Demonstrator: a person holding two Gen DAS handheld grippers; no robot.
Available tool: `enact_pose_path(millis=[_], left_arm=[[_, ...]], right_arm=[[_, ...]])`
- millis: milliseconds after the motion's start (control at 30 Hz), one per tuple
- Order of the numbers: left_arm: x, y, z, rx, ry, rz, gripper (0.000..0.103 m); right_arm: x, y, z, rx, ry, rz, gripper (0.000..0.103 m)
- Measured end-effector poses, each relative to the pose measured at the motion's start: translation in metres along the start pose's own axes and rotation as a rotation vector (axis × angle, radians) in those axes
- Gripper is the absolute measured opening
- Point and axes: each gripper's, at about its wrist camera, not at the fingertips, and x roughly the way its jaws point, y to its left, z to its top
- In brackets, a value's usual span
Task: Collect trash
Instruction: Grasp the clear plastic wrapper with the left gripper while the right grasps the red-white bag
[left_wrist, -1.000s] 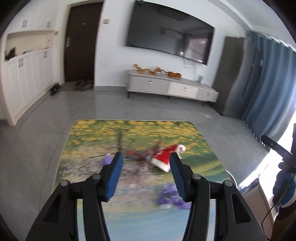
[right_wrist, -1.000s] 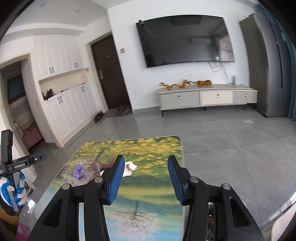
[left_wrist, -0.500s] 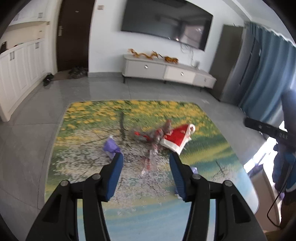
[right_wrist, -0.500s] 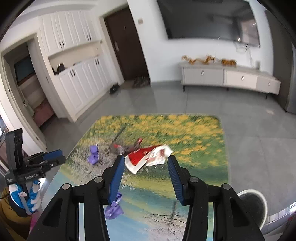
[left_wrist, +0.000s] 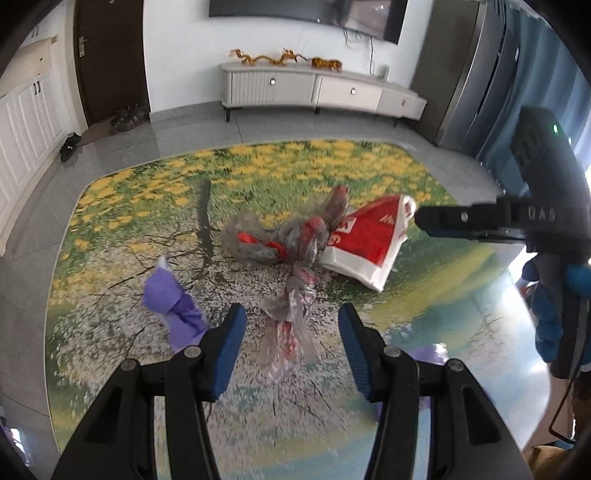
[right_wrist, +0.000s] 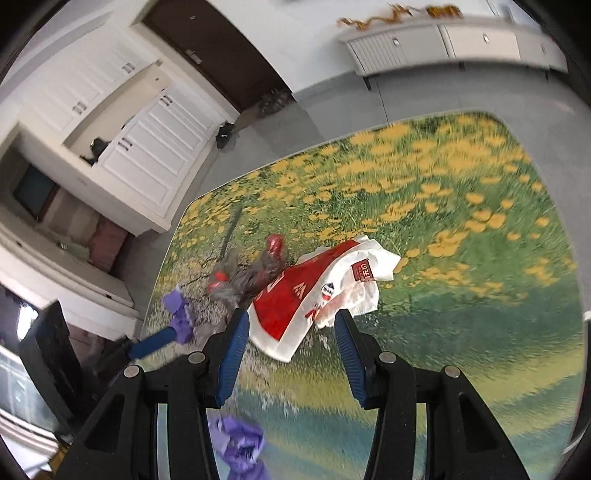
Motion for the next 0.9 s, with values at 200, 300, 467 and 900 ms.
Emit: enact_pose_path(millis=[200,300,467,900], left_arm=[[0.026,0.001,0.002,0.012,0.044,-0.001,0.05],[0.034,-0.001,0.003,0.022,0.055,-0.002,0.049],[0.042,-0.003,0.001,0.028,0.068,-0.005,0.039],[0.037,-0.008,-0.006,0.024,0.048,-0.037,0.012]], right_arm=[[0.013,-0.008,0.007,0.047,0.023,0.033,0.046],[0.019,-0.011,0.009,0.066,0.035,0.041,0.046],[0.029,-0.021,0.009,0.114,0.047,0.071,0.044],[0.0,-0.035,0.009,0.142,-0.054,0.194,0.01]])
